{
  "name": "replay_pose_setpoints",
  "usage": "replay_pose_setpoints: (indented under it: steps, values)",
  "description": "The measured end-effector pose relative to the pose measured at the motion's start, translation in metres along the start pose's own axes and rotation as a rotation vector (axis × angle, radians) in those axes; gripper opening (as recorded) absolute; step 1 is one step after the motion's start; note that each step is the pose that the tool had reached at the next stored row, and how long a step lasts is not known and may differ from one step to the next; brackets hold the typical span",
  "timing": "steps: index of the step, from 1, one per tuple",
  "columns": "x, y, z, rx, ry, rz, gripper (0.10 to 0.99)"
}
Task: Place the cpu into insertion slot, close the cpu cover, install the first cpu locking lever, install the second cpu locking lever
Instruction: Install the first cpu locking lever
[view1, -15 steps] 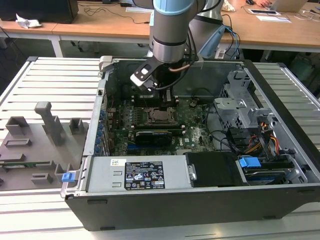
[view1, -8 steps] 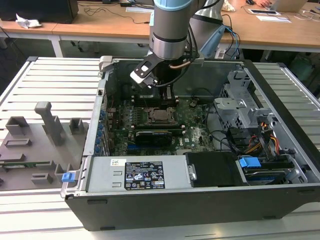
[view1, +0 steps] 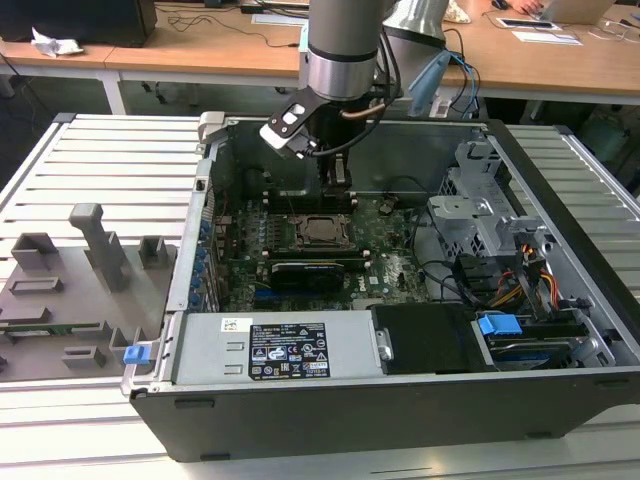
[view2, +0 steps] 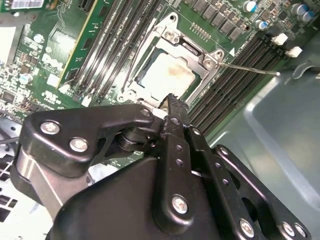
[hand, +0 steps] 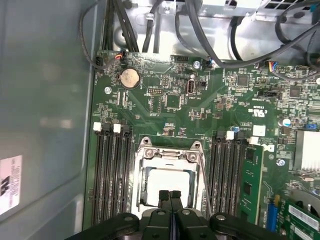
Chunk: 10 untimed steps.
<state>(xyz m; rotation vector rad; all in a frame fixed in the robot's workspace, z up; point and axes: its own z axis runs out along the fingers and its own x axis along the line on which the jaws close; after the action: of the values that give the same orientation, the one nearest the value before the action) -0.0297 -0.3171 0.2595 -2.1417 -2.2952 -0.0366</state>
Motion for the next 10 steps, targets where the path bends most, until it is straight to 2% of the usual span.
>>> replay_pose_setpoints:
  steps: [3, 7, 10]
  values:
    - [0.0002, 0.0002, -0.0096, 0.000, -0.0001, 0.000, 0.106]
    - [0.0002, 0.0002, -0.0105, 0.000, 0.0002, -0.004, 0.106]
    - [0.0002, 0.0002, -0.0106, 0.001, 0.0006, -0.050, 0.106]
